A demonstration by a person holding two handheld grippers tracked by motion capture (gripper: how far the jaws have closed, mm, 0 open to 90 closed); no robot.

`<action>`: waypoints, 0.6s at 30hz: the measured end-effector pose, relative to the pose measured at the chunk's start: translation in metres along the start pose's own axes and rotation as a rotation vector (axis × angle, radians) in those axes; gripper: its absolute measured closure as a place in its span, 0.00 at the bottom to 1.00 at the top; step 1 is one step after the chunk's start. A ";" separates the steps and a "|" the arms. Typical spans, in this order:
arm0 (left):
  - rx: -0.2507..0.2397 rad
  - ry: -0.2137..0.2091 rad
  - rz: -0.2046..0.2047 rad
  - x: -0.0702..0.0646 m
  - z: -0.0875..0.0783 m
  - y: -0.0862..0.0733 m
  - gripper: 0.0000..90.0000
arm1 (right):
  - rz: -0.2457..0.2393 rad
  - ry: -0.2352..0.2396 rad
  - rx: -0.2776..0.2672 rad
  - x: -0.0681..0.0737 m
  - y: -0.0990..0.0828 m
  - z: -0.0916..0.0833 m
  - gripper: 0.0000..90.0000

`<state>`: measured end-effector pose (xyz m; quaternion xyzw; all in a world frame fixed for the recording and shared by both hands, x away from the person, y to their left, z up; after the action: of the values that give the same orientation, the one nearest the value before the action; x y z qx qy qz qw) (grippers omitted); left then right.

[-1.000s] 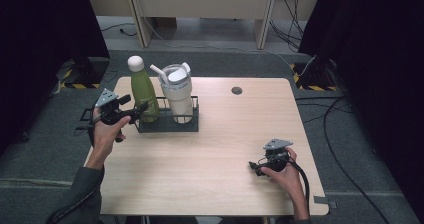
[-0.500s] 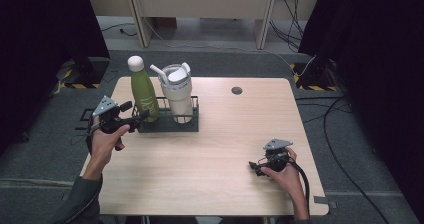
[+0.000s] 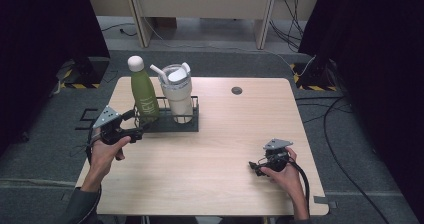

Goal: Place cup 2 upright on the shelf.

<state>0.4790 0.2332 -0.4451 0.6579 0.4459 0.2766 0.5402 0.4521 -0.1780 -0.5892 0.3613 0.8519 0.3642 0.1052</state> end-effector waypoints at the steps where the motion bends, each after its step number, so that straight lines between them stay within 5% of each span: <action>1: -0.001 -0.001 0.000 -0.001 0.000 -0.001 0.16 | 0.000 0.000 0.000 0.000 0.000 0.000 0.00; 18: 0.011 -0.020 0.011 -0.013 -0.005 -0.020 0.16 | 0.000 0.000 0.000 0.000 0.000 0.000 0.00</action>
<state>0.4634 0.2243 -0.4610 0.6661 0.4383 0.2704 0.5395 0.4521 -0.1780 -0.5892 0.3613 0.8519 0.3643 0.1052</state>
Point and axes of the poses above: each handheld gripper's, and its own axes: z roughly forward along the jaws, y roughly out of its top, x roughly to its left, the point moved 10 cm from there along z, roughly forward along the jaws, and after that the axes turned 7 degrees about y, right-handed, at the moved point
